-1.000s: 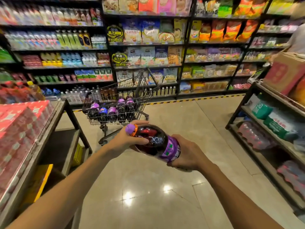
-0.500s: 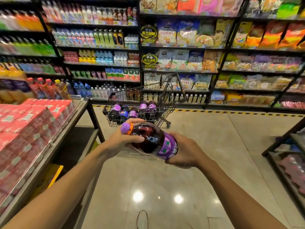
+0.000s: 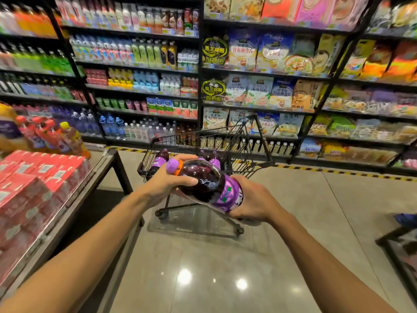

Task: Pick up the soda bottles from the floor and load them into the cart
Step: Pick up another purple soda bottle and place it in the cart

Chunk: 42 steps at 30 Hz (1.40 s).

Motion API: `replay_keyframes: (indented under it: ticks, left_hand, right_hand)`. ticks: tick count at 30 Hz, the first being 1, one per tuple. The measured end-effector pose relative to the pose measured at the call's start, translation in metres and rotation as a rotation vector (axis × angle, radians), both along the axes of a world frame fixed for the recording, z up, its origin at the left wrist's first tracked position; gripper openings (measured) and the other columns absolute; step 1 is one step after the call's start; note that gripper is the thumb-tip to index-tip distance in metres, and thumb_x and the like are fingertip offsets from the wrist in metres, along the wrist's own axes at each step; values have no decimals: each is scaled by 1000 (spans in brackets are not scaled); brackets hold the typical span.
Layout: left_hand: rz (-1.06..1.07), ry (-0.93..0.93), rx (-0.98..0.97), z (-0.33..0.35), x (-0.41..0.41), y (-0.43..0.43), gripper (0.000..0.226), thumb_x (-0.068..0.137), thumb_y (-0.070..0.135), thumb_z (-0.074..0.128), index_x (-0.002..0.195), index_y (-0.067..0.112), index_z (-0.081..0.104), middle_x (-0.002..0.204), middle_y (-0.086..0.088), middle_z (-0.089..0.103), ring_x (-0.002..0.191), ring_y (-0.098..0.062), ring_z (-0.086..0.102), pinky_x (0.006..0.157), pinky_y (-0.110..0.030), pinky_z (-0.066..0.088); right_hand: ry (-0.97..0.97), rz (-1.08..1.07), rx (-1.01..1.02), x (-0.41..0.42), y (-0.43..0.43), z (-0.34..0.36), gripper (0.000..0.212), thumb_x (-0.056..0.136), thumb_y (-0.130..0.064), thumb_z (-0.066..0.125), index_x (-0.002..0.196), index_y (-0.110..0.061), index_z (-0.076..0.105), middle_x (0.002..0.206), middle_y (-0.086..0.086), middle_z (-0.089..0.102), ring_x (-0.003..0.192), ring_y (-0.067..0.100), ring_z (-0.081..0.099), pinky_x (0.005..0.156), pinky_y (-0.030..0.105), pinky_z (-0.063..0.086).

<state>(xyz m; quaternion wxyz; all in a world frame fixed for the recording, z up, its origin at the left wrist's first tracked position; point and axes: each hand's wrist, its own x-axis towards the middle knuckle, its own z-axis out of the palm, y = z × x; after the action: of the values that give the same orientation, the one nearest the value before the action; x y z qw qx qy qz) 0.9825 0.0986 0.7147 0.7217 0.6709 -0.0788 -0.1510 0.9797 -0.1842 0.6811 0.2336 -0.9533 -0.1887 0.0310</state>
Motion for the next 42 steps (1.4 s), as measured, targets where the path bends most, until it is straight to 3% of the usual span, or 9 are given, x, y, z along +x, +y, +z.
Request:
replay_keyframes:
  ticks: [7, 14, 18, 24, 26, 29, 34, 38, 42]
  left_hand:
    - [14, -15, 26, 3, 107, -1, 74, 55, 24, 89, 124, 30, 62, 121, 0, 72, 112, -30, 70, 73, -55, 62]
    - [56, -12, 85, 9, 228, 1, 74, 56, 23, 90, 125, 26, 63, 128, -10, 68, 109, -37, 70, 66, -53, 63]
    - [107, -15, 120, 11, 286, 6, 76, 58, 27, 90, 128, 27, 62, 127, 6, 70, 109, -33, 71, 74, -59, 61]
    - [166, 30, 139, 7, 359, 24, 77, 54, 24, 90, 125, 26, 61, 108, 4, 77, 97, -27, 75, 63, -46, 64]
    - [183, 35, 130, 3, 382, 35, 72, 60, 14, 87, 127, 24, 60, 108, 7, 77, 96, -23, 75, 57, -38, 62]
    - [194, 60, 106, -14, 418, 55, 69, 65, 7, 81, 129, 21, 58, 113, 5, 76, 99, -20, 74, 61, -40, 62]
    - [198, 98, 36, -49, 475, 90, 82, 50, 23, 88, 128, 22, 61, 116, -4, 73, 100, -21, 73, 65, -31, 60]
    - [180, 132, 0, -65, 526, 116, 92, 47, 26, 93, 132, 19, 59, 120, -6, 73, 103, -26, 73, 64, -31, 60]
    - [149, 161, 21, -71, 573, 132, 76, 49, 27, 88, 121, 28, 64, 106, 6, 78, 95, -22, 75, 61, -36, 63]
  right_hand:
    - [4, 8, -8, 108, -2, 3, 93, 61, -54, 89, 139, -33, 43, 107, -15, 62, 96, 15, 66, 81, 31, 55]
    - [16, 39, 83, 231, 6, -8, 99, 64, -57, 91, 145, -31, 40, 110, -17, 58, 100, 10, 63, 91, 30, 56]
    - [33, 82, 76, 304, 14, -15, 100, 65, -59, 90, 146, -28, 41, 119, -11, 61, 106, 12, 62, 94, 30, 54]
    - [114, 134, 130, 392, 43, -32, 111, 59, -67, 89, 150, -31, 38, 127, -12, 61, 112, 10, 61, 102, 39, 53]
    - [127, 146, 126, 419, 54, -38, 113, 58, -72, 87, 151, -31, 36, 132, -11, 61, 116, 13, 62, 103, 39, 52]
    - [163, 152, 63, 458, 71, -48, 113, 57, -73, 85, 149, -32, 34, 133, -10, 62, 117, 16, 63, 103, 41, 52]
    - [220, 146, -33, 517, 99, -60, 116, 53, -77, 77, 150, -31, 33, 129, -8, 63, 114, 18, 64, 99, 40, 53]
    - [257, 126, -65, 557, 122, -64, 111, 60, -67, 85, 151, -29, 33, 131, -6, 63, 116, 22, 64, 100, 41, 53]
    - [301, 71, -23, 593, 143, -74, 110, 62, -64, 88, 151, -29, 33, 130, -6, 64, 117, 20, 64, 105, 42, 50]
